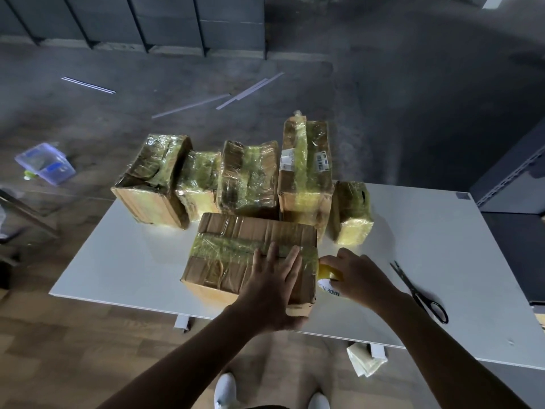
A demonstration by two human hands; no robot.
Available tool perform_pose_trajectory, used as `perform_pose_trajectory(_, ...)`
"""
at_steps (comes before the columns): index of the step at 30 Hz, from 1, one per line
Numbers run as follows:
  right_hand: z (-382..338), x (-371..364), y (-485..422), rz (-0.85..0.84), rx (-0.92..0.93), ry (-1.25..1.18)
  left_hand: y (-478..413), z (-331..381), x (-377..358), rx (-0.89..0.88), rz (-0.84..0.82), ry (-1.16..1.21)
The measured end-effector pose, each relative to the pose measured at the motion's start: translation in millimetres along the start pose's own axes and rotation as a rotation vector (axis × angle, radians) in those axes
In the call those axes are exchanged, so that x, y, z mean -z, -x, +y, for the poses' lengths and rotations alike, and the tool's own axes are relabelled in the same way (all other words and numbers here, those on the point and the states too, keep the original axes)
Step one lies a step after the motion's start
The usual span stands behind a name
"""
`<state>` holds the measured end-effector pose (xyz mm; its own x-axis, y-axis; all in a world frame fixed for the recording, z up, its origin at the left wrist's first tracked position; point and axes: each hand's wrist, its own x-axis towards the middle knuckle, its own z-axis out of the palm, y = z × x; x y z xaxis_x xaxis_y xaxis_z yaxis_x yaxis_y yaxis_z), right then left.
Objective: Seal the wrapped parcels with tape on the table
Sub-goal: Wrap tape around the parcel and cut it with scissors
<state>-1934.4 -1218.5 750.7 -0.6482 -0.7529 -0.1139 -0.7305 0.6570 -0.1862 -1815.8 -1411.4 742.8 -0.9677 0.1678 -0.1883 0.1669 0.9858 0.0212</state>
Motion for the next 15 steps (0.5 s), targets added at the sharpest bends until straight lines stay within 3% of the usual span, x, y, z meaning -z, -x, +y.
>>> perform_pose_trajectory(5, 2.9, -4.3, 2.4, 0.003, 0.000, -0.059, 2.2, 0.3, -8.2, 0.018, 0.017, -0.034)
perform_pose_trajectory(10, 15.4, -20.0, 12.4, -0.024, -0.048, -0.372, 5.9, -0.5, -1.9, 0.001, 0.002, -0.073)
perform_pose_trajectory(15, 12.8, -28.1, 17.0, 0.102, -0.041, -0.519, 7.3, -16.8, 25.3, -0.017, -0.087, -0.029)
